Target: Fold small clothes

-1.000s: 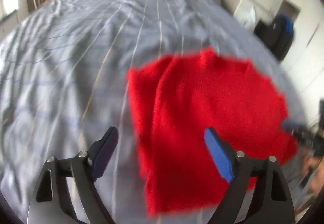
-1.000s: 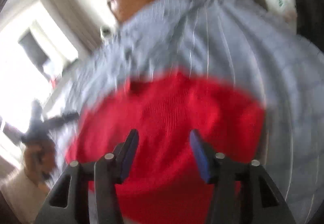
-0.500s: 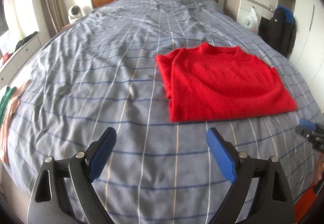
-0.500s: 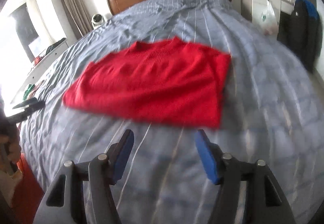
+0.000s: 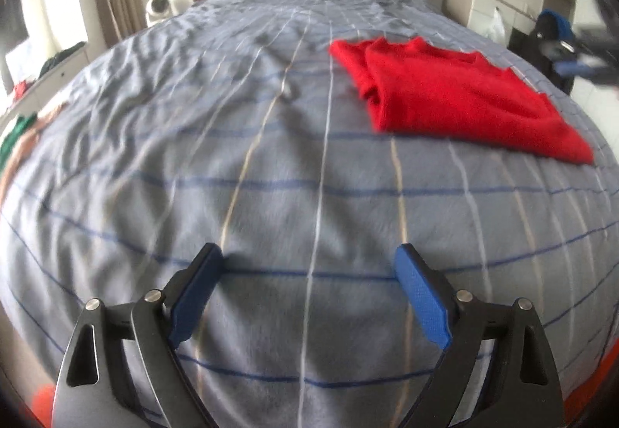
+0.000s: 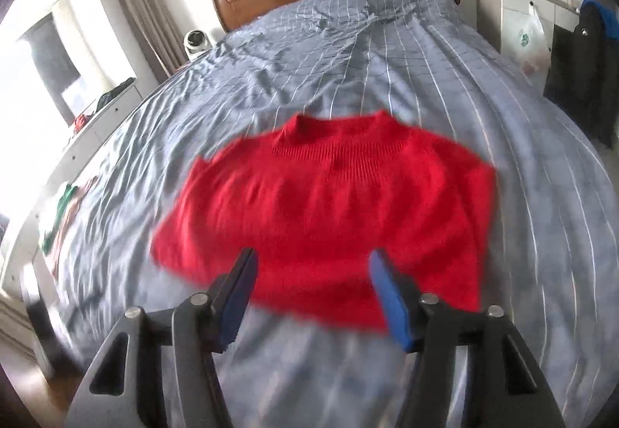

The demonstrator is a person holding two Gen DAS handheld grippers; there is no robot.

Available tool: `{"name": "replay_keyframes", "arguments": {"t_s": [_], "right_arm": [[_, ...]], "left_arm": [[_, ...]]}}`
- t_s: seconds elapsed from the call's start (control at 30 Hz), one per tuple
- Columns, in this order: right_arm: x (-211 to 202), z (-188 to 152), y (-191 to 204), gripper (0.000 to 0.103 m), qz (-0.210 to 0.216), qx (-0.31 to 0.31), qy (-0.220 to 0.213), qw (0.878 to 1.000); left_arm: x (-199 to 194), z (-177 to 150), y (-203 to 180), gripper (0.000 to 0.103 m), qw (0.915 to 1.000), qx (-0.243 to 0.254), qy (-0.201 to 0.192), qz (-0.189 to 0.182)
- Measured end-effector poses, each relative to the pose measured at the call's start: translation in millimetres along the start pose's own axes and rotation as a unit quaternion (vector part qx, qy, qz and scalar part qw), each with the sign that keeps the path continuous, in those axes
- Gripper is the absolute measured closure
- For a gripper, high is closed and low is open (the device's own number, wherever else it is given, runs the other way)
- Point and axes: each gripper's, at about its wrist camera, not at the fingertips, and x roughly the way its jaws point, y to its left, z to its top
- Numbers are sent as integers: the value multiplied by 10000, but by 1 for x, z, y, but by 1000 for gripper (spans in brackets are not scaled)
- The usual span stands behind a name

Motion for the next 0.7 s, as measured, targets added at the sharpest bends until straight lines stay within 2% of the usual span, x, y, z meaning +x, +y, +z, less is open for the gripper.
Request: {"name": "replay_keyframes", "arguments": {"t_s": [0.07,0.17,0.33,0.37,0.4,0.43,0.5,0.53,0.63,0.7], "right_arm": [[31,27,0,55,-104,48,219,9997],[69,47,-5,63,-233,161,442,9986],[133,60,-6,64,-367,208,888,9952],[144,60,-4,78,-387,139,977,9944],[153,61,-2,97,-575,1,1051,9928],[153,63,1,100,-746,-102,948,9926],[141,72,4,100,-727,-166,433,9963],[139,76,2,100,-738,-140,323,9967],[151,72,-14,99,-518,179,711,9960],[140,68,-26,86,-269,394,636,9968]], "left_arm": [[-2,-4,0,10,9999,70,-147,-39],[1,-2,-3,6,9994,267,-237,-46],[11,4,4,2,9995,75,-219,-220],[12,5,4,2,9995,65,-222,-233],[13,6,5,1,9994,46,-221,-250],[14,5,5,1,9994,31,-218,-262],[14,5,4,1,9994,31,-223,-267],[14,5,4,1,9994,47,-225,-264],[16,4,3,1,9994,94,-234,-220],[16,4,3,1,9995,88,-230,-222]]}}
